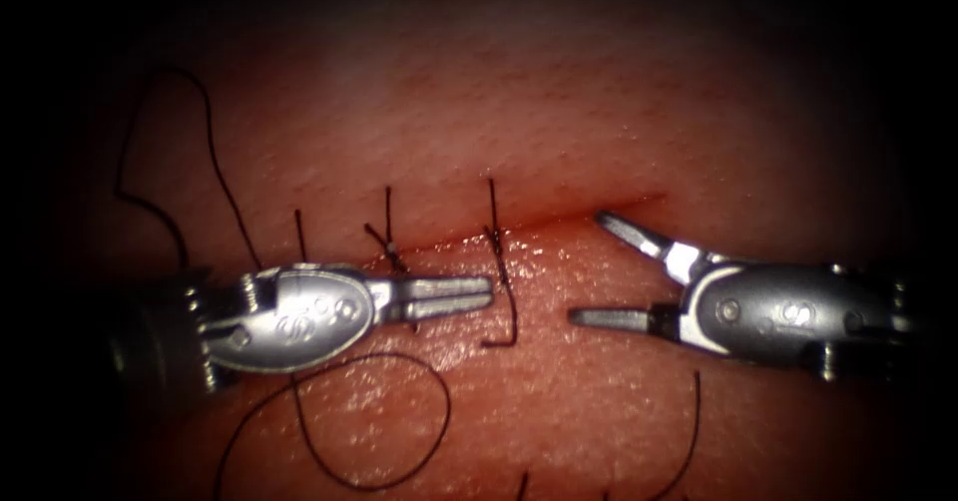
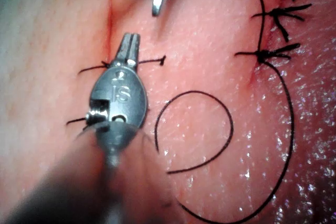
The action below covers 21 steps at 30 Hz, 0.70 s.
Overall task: Wound Closure
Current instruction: Pick up tail end of knot with left grasper
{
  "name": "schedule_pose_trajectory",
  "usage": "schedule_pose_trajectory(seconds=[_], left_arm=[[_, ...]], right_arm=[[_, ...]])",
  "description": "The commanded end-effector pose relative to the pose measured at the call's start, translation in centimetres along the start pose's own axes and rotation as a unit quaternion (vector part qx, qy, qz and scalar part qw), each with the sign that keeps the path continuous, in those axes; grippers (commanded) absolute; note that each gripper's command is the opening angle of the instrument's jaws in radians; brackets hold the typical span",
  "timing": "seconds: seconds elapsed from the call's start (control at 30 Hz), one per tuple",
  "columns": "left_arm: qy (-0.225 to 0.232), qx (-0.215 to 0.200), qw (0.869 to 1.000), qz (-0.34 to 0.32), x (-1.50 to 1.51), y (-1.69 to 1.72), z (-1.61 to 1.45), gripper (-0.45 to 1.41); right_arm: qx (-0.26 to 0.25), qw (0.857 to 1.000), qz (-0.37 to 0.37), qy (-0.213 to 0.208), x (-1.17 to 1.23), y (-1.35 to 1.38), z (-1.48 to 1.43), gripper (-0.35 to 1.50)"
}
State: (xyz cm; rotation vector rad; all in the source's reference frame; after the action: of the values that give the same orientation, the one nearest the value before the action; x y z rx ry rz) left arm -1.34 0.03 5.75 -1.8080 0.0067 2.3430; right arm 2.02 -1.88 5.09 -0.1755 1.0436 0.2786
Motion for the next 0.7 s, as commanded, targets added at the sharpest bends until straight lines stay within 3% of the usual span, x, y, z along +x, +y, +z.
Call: schedule_pose_trajectory(seconds=[0.03,0.13,0.27,0.37,0.67,0.7], left_arm=[[0.001,0.000,1.000,0.002,-0.02,-0.05,0.04,-0.45],[0.000,0.008,1.000,0.000,-0.01,-0.08,-0.02,-0.45],[-0.004,0.011,1.000,0.010,-0.03,0.00,-0.01,-0.45],[-0.014,0.010,1.000,0.004,-0.04,0.06,0.04,0.07],[-0.065,-0.037,0.997,-0.016,-0.18,0.38,0.19,0.79],[-0.076,-0.040,0.996,-0.020,-0.20,0.41,0.21,0.79]], right_arm=[[0.003,1.000,-0.006,0.008,0.01,-0.05,0.17,1.42],[0.016,0.999,-0.026,0.015,0.01,-0.12,0.28,1.43],[0.030,0.999,-0.029,0.026,-0.02,-0.10,0.22,1.32],[0.036,0.999,-0.027,0.024,-0.03,-0.03,0.14,1.28],[0.028,0.999,-0.021,0.025,-0.03,0.16,-0.05,1.27],[0.027,0.999,-0.021,0.024,-0.03,0.16,-0.05,1.27]])
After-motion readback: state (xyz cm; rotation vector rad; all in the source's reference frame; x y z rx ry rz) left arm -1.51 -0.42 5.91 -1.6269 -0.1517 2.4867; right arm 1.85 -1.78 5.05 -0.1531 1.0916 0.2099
